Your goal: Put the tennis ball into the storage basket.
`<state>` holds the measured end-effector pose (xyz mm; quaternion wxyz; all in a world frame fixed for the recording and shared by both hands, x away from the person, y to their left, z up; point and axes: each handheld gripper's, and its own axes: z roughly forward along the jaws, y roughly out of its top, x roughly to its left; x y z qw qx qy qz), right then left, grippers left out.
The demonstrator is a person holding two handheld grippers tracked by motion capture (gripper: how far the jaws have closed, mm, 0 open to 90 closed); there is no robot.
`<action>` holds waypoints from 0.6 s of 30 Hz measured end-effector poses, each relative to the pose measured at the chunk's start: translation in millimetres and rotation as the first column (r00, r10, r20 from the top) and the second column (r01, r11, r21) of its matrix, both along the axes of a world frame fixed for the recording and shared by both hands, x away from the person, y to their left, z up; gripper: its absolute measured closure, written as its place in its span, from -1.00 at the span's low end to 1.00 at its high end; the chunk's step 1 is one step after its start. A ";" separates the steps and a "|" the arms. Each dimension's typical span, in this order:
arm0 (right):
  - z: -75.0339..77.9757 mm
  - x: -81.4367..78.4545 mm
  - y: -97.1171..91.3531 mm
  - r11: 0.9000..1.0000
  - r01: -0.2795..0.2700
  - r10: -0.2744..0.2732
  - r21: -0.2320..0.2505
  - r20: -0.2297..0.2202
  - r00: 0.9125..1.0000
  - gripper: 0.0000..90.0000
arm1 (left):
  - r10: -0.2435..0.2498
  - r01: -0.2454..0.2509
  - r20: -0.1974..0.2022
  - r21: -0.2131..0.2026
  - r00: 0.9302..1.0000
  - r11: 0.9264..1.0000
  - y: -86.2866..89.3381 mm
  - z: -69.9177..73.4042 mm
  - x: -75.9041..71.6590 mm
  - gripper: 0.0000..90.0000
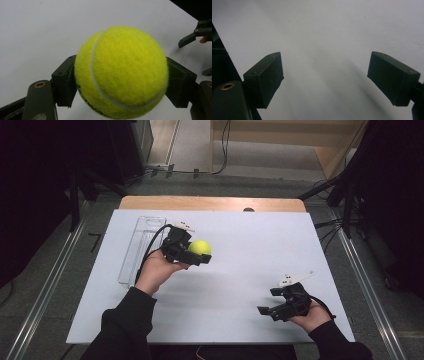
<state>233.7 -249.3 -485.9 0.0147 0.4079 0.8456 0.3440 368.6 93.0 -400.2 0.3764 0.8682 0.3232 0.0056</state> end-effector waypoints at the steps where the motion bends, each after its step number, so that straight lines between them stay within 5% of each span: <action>1: 0.0 0.0 0.0 1.000 0.000 0.000 0.000 0.000 1.000 -0.75 | 0.000 0.000 0.000 0.000 1.000 1.000 0.0 0.0 0.0 -0.43; 18: 0.1 1.2 1.5 1.000 -0.007 0.007 0.000 -0.001 1.000 -0.75 | 0.053 -0.053 0.011 -0.002 0.999 0.999 18.0 7.5 3.7 -0.43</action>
